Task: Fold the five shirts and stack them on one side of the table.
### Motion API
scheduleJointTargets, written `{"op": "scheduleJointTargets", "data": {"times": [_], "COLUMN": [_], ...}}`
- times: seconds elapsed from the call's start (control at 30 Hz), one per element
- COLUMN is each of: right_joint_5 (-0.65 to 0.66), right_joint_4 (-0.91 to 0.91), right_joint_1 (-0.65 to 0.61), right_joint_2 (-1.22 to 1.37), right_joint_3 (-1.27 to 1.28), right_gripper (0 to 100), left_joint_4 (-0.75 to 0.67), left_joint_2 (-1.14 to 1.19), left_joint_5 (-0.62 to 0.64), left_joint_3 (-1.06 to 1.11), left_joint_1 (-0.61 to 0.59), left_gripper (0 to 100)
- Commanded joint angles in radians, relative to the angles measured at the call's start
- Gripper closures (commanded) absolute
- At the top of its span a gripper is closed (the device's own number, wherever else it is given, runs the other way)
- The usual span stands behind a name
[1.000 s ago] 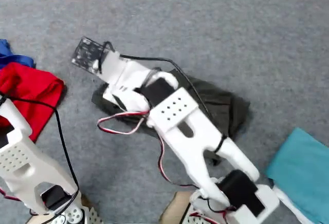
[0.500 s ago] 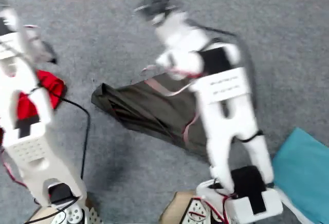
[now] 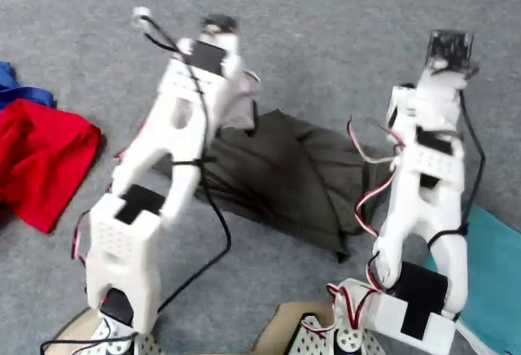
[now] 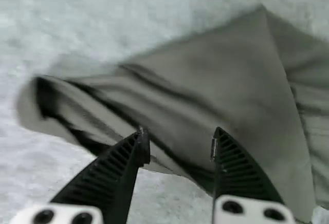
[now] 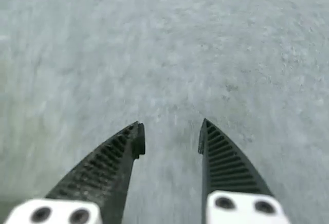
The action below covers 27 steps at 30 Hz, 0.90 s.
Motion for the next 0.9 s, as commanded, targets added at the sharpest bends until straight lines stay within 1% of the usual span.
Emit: {"op": "scheduleJointTargets", "data": {"times": [0.0, 0.17, 0.23, 0.3, 0.37, 0.43, 0.47, 0.5, 0.6, 0.73, 0.8, 0.87], "right_joint_5": [-0.021, -0.026, -0.026, -0.026, -0.026, -0.026, -0.026, -0.026, -0.026, -0.026, -0.025, -0.021], "right_joint_4": [-0.138, -0.115, -0.018, 0.084, 0.132, 0.146, 0.146, 0.146, 0.146, 0.146, 0.146, 0.146], "right_joint_1": [0.027, 0.045, 0.042, 0.039, 0.039, 0.038, 0.038, 0.038, 0.038, 0.036, 0.036, 0.036], "right_joint_2": [0.028, 0.203, 0.248, 0.282, 0.314, 0.338, 0.346, 0.348, 0.348, 0.348, 0.348, 0.349], "right_joint_3": [0.016, -0.107, -0.194, -0.269, -0.318, -0.346, -0.351, -0.352, -0.352, -0.352, -0.352, -0.352], "right_gripper": [81.3, 81.4, 81.4, 81.4, 81.4, 81.4, 81.4, 81.4, 81.4, 81.4, 81.4, 81.4], "left_joint_4": [-0.012, -0.018, -0.04, -0.092, -0.133, -0.152, -0.152, -0.147, -0.135, -0.086, -0.081, -0.089], "left_joint_2": [0.025, 0.143, 0.193, 0.234, 0.262, 0.265, 0.265, 0.265, 0.263, 0.272, 0.275, 0.275], "left_joint_5": [0.02, 0.021, 0.021, 0.023, 0.023, 0.023, 0.023, 0.023, 0.023, 0.026, 0.061, 0.103], "left_joint_3": [0.034, 0.11, 0.109, 0.11, 0.109, 0.094, 0.077, 0.054, -0.063, -0.334, -0.443, -0.496], "left_joint_1": [0.086, 0.106, 0.101, 0.095, 0.08, 0.058, 0.046, 0.031, -0.041, -0.149, -0.201, -0.252], "left_gripper": [80, 80, 80, 81, 86, 98, 99, 96, 98, 98, 98, 98]}}
